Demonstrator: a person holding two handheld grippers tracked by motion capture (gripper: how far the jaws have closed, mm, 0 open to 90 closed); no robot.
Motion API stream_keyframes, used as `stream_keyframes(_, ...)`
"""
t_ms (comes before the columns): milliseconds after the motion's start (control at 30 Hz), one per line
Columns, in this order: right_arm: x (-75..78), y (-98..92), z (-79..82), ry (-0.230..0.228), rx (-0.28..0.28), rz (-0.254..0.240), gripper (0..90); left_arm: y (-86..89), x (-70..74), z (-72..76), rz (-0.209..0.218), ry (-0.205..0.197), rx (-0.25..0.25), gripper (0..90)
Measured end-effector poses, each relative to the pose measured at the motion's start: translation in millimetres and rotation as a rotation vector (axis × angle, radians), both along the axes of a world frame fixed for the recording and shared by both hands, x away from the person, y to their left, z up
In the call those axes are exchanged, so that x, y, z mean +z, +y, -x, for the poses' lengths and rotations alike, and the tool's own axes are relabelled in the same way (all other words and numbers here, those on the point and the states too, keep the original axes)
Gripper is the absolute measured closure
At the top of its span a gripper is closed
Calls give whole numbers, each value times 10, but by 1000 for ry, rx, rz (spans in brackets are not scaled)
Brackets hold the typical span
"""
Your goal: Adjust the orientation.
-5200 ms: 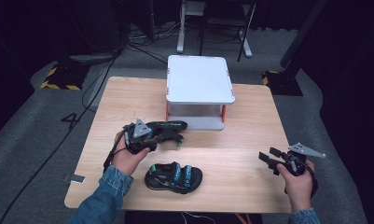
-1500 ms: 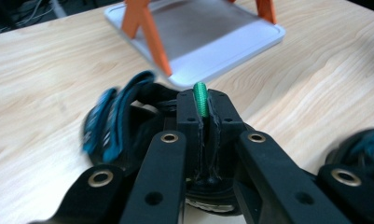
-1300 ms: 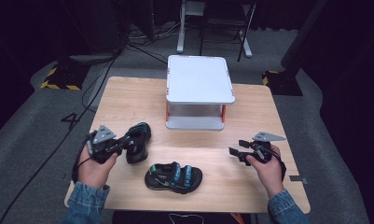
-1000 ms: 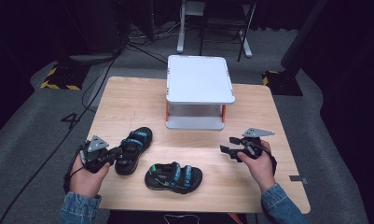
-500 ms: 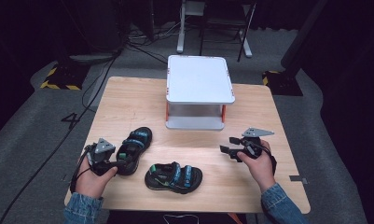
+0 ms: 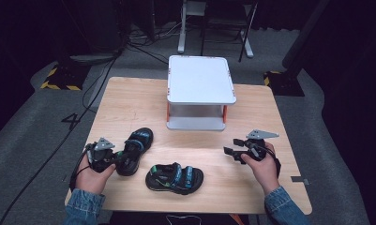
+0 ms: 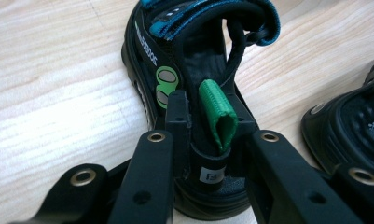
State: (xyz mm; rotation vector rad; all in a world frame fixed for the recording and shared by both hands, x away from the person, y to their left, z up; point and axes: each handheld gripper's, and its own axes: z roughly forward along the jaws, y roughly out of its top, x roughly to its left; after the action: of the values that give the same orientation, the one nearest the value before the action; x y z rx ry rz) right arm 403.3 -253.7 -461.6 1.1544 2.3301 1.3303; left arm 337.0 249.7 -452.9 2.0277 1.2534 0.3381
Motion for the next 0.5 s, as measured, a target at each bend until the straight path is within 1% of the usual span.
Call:
stream_keyframes(33, 9, -31, 17, -7, -8, -4, 350, -11, 50, -15, -8, -1, -4, 780)
stream_keyframes(100, 13, -68, 41, -9, -16, -4, 350, -27, 120, -31, -5, -2, -3, 783)
stream_keyframes(133, 14, -94, 55, -7, -22, -5, 350, -29, 158, -44, -10, -4, -12, 783)
stream_keyframes(167, 13, -122, 68, -5, -28, -7, 350, -32, 192, -52, -2, -18, -10, 783)
stream_keyframes(200, 11, -152, 79, -5, -36, -6, 350, -32, 231, -59, 3, -25, -13, 783)
stream_keyframes(233, 11, -152, 79, -5, -36, -6, 350, -32, 231, -59, 3, -25, -13, 783)
stream_keyframes(267, 11, -215, 110, -6, -55, -6, 350, -42, 304, -72, 24, -50, -17, 783)
stream_keyframes(300, 11, -215, 110, -6, -55, -6, 350, -42, 304, -72, 24, -50, -17, 783)
stream_keyframes(333, 15, -262, 141, -7, -70, -9, 350, -62, 379, -90, 40, -65, -24, 782)
stream_keyframes(367, 15, -262, 141, -7, -70, -9, 350, -62, 379, -90, 40, -65, -24, 782)
stream_keyframes(400, 8, -310, 177, -7, -80, -7, 350, -92, 440, -123, 55, -77, -31, 782)
stream_keyframes(433, 6, -329, 194, -3, -86, -6, 350, -92, 440, -123, 55, -77, -31, 781)
stream_keyframes(467, 6, -329, 194, -3, -86, -6, 350, -114, 466, -144, 65, -85, -37, 781)
stream_keyframes(500, -4, -391, 235, -2, -105, -6, 350, -155, 494, -175, 79, -98, -48, 781)
